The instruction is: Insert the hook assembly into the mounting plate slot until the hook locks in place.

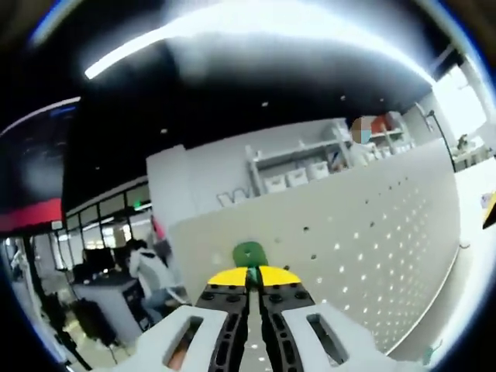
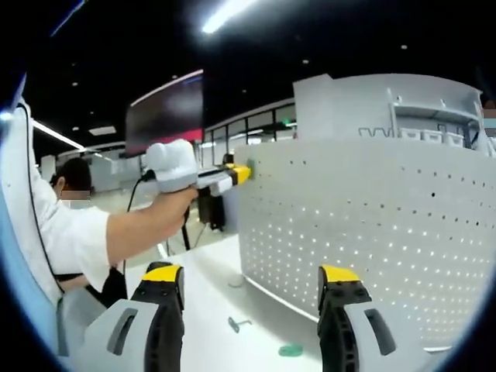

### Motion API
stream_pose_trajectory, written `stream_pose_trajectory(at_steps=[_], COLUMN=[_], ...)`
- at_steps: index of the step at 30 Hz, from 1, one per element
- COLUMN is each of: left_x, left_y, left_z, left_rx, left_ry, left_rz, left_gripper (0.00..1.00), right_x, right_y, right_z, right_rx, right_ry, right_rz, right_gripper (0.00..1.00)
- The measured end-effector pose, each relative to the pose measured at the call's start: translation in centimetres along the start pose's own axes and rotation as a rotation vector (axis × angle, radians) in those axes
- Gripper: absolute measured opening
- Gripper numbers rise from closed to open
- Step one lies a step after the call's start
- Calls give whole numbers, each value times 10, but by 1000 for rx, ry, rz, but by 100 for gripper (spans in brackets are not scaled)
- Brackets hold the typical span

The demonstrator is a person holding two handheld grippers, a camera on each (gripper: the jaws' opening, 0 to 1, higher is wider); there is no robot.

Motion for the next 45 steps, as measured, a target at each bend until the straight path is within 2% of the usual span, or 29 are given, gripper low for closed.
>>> stream_pose_trajectory(at_steps=[6, 17, 23, 37, 40, 45], left_x=[0, -1, -2, 5, 6, 8], left_y=[0, 0, 3, 10, 7, 6], left_z=[1, 2, 1, -1, -3, -7], left_rx=[-9, -21, -34, -44, -21, -20], left_ry=[-4, -22, -30, -7, 4, 5], left_rz=[39, -4, -26, -47, -74, -69], left_gripper=[3, 5, 17, 23, 31, 34], right_x=[1, 1, 3, 3, 3, 2], right_y=[-1, -1, -1, -1, -2, -2], right_z=[0, 0, -1, -1, -1, -1], right_rx=[3, 9, 11, 11, 12, 9], right_ry=[4, 3, -3, -4, -4, -7], right_rz=[7, 6, 32, 26, 24, 17], right_gripper=[70, 69, 67, 67, 67, 67])
Point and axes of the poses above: the point that each gripper's makers call its tool centre point, and the gripper's own axes: z roughly forward along the fingers, x roughly to its right, y roughly out of its underside, the point moved 3 cm from there along -z, roughly backward along the fingers, and after that the axes turned 15 degrees about y, right-handed, at the moved point
